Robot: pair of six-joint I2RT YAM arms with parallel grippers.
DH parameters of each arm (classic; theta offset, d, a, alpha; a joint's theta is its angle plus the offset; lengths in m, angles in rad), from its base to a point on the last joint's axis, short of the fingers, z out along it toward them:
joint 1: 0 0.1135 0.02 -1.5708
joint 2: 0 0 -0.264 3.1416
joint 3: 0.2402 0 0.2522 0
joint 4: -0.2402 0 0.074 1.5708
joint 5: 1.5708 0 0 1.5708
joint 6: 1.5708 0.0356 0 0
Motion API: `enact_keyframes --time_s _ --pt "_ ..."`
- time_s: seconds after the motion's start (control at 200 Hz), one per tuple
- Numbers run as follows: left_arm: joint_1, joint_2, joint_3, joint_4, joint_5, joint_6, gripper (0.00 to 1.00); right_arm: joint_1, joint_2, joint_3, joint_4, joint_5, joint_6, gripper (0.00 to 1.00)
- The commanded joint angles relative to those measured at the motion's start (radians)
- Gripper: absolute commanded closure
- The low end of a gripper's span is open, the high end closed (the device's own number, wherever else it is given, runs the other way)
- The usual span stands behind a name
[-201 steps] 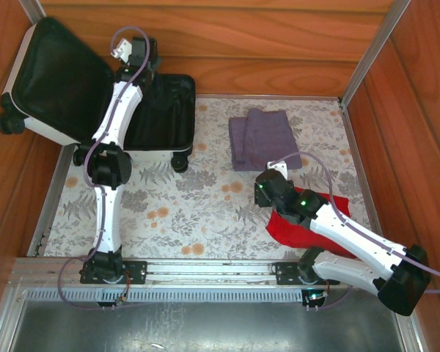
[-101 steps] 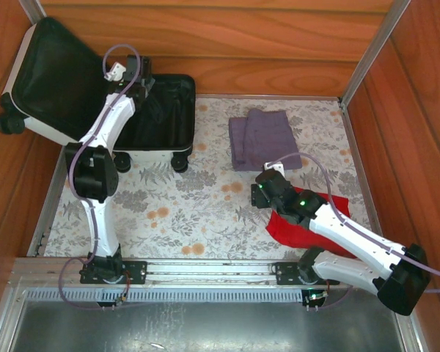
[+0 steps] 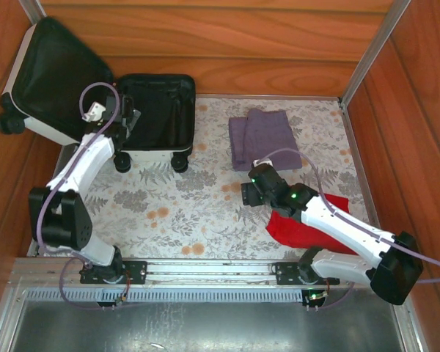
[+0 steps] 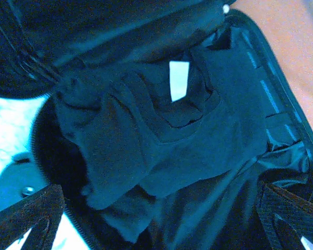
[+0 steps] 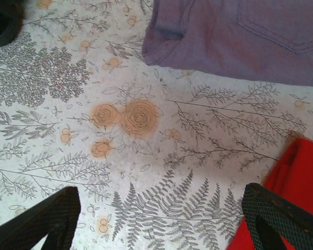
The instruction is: Pack the luggage
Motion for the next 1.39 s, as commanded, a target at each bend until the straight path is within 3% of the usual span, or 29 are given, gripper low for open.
enact_keyframes --time_s 0.0,0.075,0.18,0.37,0.485,0.665,0.82,1.015,1.155,1.389 --pt "0.004 -0.098 -0.009 0.02 -0.076 0.215 0.0 -0.01 0.019 0.03 0.029 -0.015 -0.019 0.15" --pt "0.004 -0.127 0.02 0.02 -0.06 0.388 0.0 -0.01 0.028 0.036 0.029 -0.009 -0.019 0.15" --pt "-0.002 -0.094 0.132 -0.006 0.054 0.655 0.01 -0.011 0.035 0.038 0.035 0.013 -0.02 0.16" --pt "-0.048 0.14 0.417 -0.172 0.242 0.91 0.02 -0.021 0.032 0.049 0.028 0.058 -0.019 0.17" --pt "-0.086 0.377 0.669 -0.349 0.301 0.956 0.03 -0.03 0.011 0.049 0.012 0.079 -0.005 0.18" --pt "-0.124 0.738 1.068 -0.551 0.258 0.958 0.08 -0.046 -0.053 0.024 -0.018 0.114 0.026 0.19" --pt "-0.132 0.96 1.319 -0.607 0.213 0.95 0.12 -0.055 -0.105 -0.004 -0.044 0.135 0.059 0.19" --pt "-0.134 1.114 1.467 -0.601 0.152 0.966 0.15 -0.058 -0.127 -0.03 -0.062 0.135 0.098 0.2" --pt "-0.147 1.203 1.555 -0.566 0.022 0.975 0.16 -0.058 -0.116 -0.042 -0.065 0.129 0.119 0.2" --pt "-0.147 1.232 1.524 -0.369 0.014 0.988 0.27 -0.058 -0.095 -0.055 -0.075 0.117 0.154 0.21"
